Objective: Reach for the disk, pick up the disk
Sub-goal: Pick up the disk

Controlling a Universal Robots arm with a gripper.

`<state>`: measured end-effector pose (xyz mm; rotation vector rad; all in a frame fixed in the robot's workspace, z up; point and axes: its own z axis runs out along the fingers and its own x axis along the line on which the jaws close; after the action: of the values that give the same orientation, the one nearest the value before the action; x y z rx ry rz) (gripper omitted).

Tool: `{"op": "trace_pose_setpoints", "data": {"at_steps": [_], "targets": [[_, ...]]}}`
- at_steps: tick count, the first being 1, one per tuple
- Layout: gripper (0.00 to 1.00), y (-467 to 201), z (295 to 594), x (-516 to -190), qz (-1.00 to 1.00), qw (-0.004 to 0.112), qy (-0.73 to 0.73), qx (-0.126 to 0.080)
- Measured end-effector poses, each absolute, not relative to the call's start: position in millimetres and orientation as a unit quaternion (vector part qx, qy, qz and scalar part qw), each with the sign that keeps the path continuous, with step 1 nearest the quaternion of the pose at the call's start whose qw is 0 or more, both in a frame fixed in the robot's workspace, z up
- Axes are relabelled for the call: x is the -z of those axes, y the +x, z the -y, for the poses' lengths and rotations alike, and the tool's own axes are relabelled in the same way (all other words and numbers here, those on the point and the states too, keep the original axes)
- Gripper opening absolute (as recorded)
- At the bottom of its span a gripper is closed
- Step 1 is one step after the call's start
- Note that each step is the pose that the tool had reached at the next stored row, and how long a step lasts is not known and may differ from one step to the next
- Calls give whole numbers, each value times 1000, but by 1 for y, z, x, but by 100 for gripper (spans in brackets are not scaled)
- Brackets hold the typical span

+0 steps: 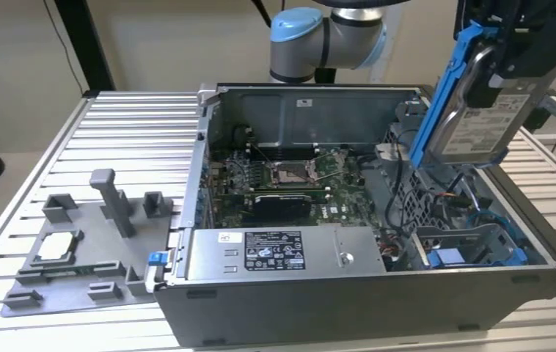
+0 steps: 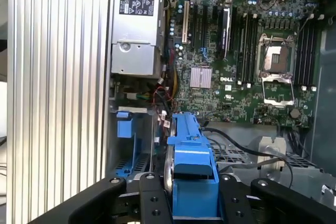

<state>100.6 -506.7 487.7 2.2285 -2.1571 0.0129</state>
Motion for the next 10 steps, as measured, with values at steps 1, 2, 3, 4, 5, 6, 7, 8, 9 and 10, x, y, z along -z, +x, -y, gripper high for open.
{"op": "trace_pose_setpoints", "data": {"at_steps": [1,2,3,4,5,6,7,8,9,10], "targets": [[0,101,509,-488,695,20,718,-4],[0,101,510,-488,695,21,718,-5],[0,101,512,-488,695,21,718,-5],[0,101,515,-488,695,21,718,-5],[0,101,517,-488,695,22,718,-6],[0,101,519,-488,695,22,718,-6],[0,101,521,-488,695,22,718,-6],[0,101,523,-488,695,22,718,-6],[0,101,526,-488,695,22,718,-6],[0,101,528,-487,695,22,718,-7]]}}
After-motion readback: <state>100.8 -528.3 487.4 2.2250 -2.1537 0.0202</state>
